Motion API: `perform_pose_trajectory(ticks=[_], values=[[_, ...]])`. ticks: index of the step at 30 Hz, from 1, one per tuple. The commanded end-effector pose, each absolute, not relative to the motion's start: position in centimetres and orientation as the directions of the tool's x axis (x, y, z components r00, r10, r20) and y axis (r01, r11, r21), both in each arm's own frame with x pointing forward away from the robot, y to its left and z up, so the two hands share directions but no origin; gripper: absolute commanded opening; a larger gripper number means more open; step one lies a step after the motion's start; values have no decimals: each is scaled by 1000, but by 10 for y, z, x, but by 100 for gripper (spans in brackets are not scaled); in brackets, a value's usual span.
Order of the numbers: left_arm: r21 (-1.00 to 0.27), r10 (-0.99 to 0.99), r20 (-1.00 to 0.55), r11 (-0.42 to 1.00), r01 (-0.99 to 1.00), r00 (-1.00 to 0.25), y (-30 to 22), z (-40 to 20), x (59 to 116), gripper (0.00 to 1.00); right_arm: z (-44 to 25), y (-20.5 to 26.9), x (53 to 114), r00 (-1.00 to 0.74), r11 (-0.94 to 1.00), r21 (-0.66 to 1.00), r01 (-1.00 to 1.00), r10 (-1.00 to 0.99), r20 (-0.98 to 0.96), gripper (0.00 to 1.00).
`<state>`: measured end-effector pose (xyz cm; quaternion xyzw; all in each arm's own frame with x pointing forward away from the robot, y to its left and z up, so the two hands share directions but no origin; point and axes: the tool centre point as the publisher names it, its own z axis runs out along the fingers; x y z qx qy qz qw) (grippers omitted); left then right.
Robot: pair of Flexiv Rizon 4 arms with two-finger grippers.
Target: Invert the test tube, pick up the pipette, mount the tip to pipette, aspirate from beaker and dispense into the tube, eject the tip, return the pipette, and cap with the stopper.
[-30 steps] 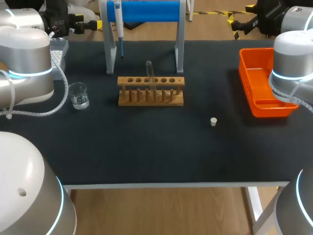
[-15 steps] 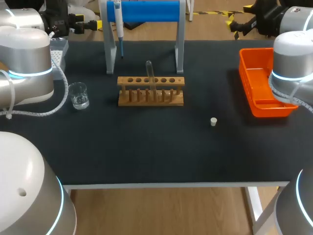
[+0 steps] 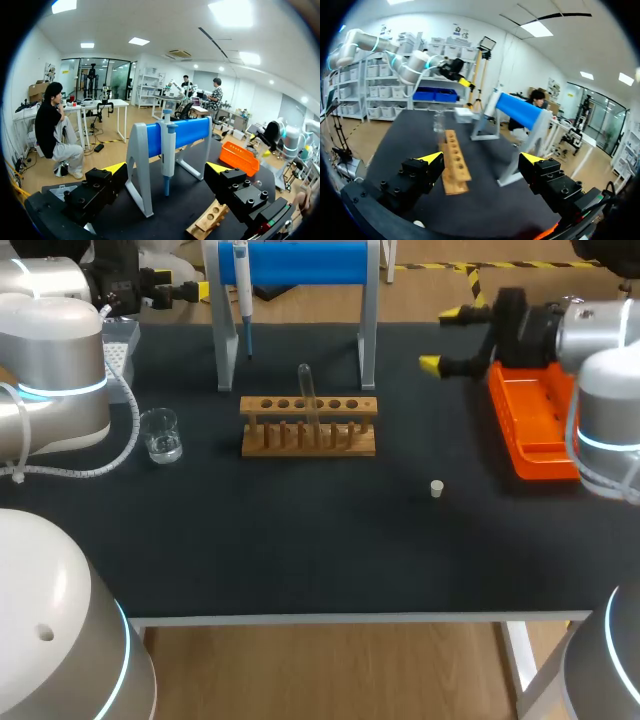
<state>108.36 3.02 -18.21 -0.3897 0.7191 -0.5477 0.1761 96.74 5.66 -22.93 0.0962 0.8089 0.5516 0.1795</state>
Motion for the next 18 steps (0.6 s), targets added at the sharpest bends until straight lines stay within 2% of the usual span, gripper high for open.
perform_pose_trajectory(ticks=[1, 18], values=[[-925, -754, 173, 96, -367, -634, 30, -182, 1084, 100, -241, 73, 942, -934, 323, 943, -74, 308, -179, 100], [-925, -754, 173, 96, -367, -634, 30, -182, 1084, 100, -265, 145, 897, -984, 201, 974, -101, 126, -128, 100]])
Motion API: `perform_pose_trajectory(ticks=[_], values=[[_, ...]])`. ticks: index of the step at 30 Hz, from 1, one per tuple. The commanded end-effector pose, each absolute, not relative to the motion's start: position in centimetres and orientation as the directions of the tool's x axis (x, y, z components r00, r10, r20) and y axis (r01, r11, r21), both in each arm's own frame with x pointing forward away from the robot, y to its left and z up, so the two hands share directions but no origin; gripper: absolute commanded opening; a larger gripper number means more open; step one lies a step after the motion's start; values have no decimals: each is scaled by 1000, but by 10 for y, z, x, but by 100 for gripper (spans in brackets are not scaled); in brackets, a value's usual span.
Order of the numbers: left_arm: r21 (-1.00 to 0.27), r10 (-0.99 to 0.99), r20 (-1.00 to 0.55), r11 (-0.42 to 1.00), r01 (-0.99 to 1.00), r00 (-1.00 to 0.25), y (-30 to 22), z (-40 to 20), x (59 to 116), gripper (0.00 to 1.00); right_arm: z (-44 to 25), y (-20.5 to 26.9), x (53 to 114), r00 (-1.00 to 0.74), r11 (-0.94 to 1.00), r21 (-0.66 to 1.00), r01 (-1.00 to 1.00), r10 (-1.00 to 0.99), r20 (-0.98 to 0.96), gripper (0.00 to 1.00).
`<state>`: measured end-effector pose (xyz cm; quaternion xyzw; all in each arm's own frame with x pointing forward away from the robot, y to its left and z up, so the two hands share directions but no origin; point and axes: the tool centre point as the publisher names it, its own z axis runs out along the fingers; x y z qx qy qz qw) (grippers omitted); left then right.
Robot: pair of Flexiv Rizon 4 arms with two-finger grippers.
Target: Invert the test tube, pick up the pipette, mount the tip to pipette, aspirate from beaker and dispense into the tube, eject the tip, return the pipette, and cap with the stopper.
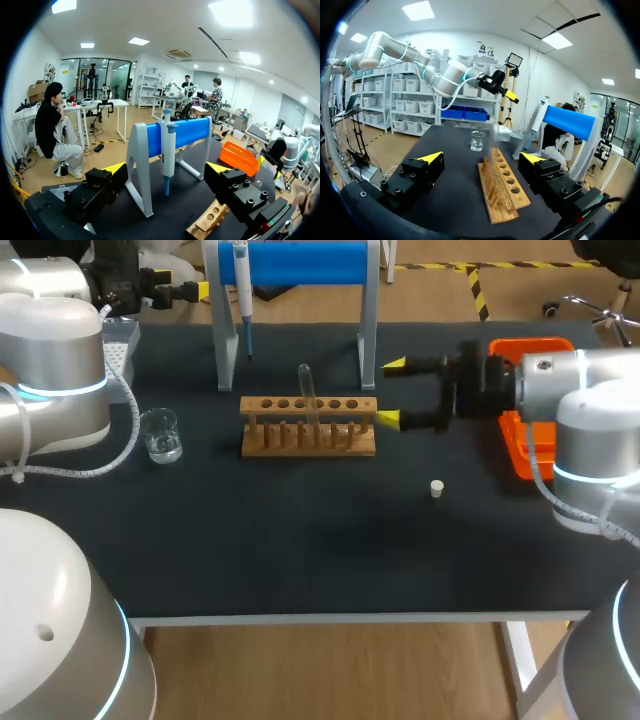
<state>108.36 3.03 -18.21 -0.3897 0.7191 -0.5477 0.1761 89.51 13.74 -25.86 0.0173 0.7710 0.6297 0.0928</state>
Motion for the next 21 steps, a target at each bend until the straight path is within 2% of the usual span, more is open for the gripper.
perform_pose_trajectory(ticks=[1, 17, 21], values=[[-925, -754, 173, 96, -367, -634, 30, -182, 1084, 100, -265, 146, 895, -984, 199, 974, -107, 122, -133, 100], [-925, -754, 173, 96, -367, -634, 30, -182, 1084, 100, -265, 146, 895, -984, 199, 974, -107, 122, -133, 100], [-943, -728, 130, 118, -310, -673, 12, -192, 1063, 100, -265, 146, 895, -984, 199, 974, -107, 122, -133, 100]])
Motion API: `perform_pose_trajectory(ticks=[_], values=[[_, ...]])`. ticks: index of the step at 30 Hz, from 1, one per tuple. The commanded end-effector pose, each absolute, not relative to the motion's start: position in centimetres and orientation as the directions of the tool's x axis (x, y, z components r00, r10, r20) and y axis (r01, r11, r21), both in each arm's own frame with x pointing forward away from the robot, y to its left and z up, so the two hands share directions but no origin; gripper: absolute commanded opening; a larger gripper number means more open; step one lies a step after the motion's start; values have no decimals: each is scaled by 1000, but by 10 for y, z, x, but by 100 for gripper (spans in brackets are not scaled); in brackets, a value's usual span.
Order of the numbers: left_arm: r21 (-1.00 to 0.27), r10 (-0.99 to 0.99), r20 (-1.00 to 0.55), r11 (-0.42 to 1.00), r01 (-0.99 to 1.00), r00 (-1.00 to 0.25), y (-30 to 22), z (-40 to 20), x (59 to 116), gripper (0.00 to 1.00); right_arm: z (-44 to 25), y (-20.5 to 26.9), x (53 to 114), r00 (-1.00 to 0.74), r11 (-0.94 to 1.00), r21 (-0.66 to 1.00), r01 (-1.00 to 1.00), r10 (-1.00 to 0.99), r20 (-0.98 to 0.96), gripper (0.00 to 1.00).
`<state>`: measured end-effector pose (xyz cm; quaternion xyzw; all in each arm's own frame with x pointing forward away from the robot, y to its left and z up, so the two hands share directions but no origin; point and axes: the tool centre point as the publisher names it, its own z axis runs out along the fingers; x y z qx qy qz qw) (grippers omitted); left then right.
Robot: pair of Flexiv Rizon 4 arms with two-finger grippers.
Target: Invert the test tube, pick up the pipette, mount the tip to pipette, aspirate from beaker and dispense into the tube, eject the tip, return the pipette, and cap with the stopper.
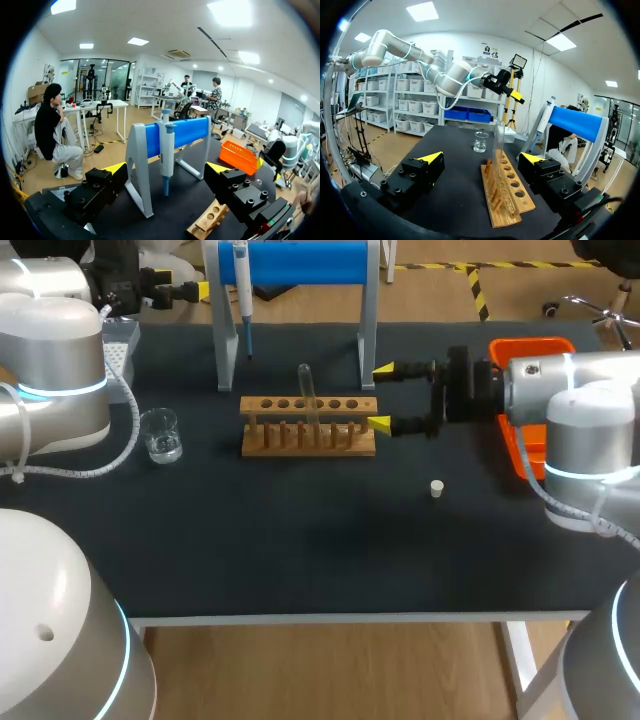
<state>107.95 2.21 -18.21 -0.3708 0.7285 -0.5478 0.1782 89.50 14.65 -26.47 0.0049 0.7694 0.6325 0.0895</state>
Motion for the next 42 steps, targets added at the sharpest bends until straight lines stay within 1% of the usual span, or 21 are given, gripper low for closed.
perform_pose_trajectory(ticks=[1, 10, 17, 31, 36, 37, 42], values=[[-949, -716, 113, 127, -287, -689, 6, -195, 1055, 100, -265, 146, 895, -984, 199, 974, -107, 122, -133, 100], [-977, -608, 18, 158, -143, -794, -35, -221, 985, 100, -265, 146, 895, -984, 199, 974, -107, 122, -133, 100], [-978, -517, -8, 182, -101, -856, -57, -233, 947, 100, -265, 146, 895, -984, 199, 974, -107, 122, -133, 100], [-961, -490, 8, 238, -143, -872, -63, -253, 927, 100, -265, 146, 895, -984, 199, 974, -107, 122, -133, 100], [-953, -517, 14, 253, -168, -856, -58, -258, 924, 100, -265, 146, 895, -984, 199, 974, -107, 122, -133, 100], [-955, -512, 56, 221, -195, -857, -56, -258, 924, 100, -265, 146, 895, -984, 199, 974, -107, 122, -133, 100], [-955, -512, 56, 221, -195, -857, -56, -258, 924, 100, -265, 146, 895, -984, 199, 974, -107, 122, -133, 100]])
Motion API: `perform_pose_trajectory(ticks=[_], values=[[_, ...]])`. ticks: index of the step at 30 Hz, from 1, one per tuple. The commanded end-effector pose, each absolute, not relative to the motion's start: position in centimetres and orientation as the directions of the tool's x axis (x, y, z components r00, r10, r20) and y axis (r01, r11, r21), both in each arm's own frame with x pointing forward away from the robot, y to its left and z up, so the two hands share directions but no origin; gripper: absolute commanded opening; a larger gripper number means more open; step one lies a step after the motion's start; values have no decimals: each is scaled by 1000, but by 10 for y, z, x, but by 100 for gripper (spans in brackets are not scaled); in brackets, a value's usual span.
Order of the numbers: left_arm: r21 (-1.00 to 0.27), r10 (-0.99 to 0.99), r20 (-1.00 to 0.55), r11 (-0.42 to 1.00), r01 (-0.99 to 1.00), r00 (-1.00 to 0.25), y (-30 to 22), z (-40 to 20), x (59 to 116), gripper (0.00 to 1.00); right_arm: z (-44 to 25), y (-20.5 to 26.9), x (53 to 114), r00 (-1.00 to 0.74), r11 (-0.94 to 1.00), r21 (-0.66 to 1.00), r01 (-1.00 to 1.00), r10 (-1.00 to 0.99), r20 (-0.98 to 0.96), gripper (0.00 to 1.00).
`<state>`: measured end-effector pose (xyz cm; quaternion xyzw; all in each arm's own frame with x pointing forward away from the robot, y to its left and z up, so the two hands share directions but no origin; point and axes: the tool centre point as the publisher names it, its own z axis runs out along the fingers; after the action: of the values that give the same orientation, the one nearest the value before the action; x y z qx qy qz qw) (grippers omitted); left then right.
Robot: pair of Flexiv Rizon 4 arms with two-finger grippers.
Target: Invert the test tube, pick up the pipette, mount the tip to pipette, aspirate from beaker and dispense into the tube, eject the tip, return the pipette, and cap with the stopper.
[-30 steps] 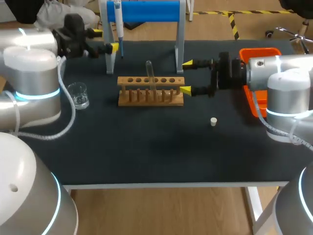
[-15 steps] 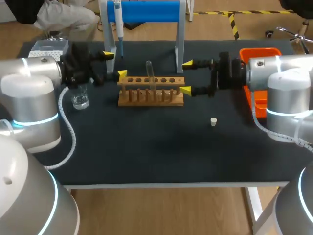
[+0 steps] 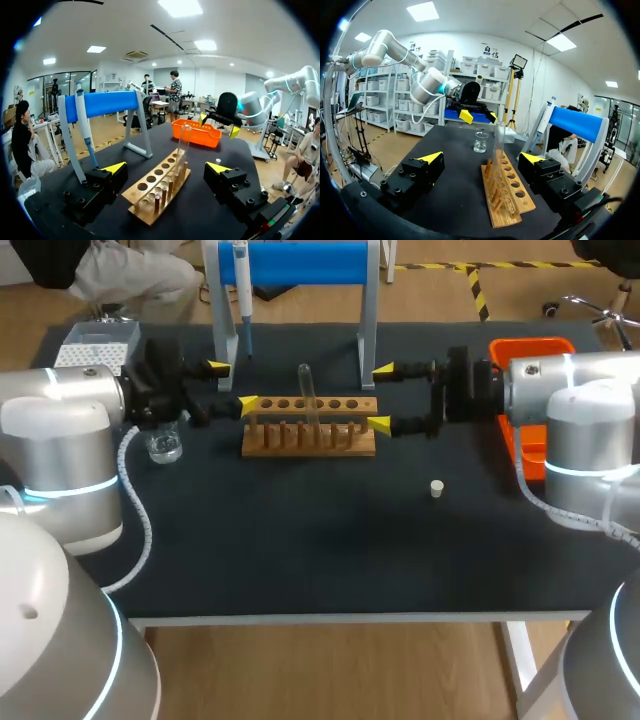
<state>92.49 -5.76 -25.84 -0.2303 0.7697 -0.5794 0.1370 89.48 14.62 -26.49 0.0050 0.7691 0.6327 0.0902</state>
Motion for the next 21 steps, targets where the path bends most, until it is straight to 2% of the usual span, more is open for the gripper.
perform_pose_trajectory(ticks=[1, 15, 21], values=[[-955, -512, 56, 221, -195, -857, -56, -258, 924, 100, -265, 146, 895, -984, 199, 974, -107, 122, -133, 100], [-955, -512, 56, 221, -195, -857, -56, -258, 924, 100, -265, 146, 895, -984, 199, 974, -107, 122, -133, 100], [-955, -512, 56, 221, -195, -857, -56, -258, 924, 100, -271, 164, 909, -978, 207, 967, -147, 117, -174, 100]])
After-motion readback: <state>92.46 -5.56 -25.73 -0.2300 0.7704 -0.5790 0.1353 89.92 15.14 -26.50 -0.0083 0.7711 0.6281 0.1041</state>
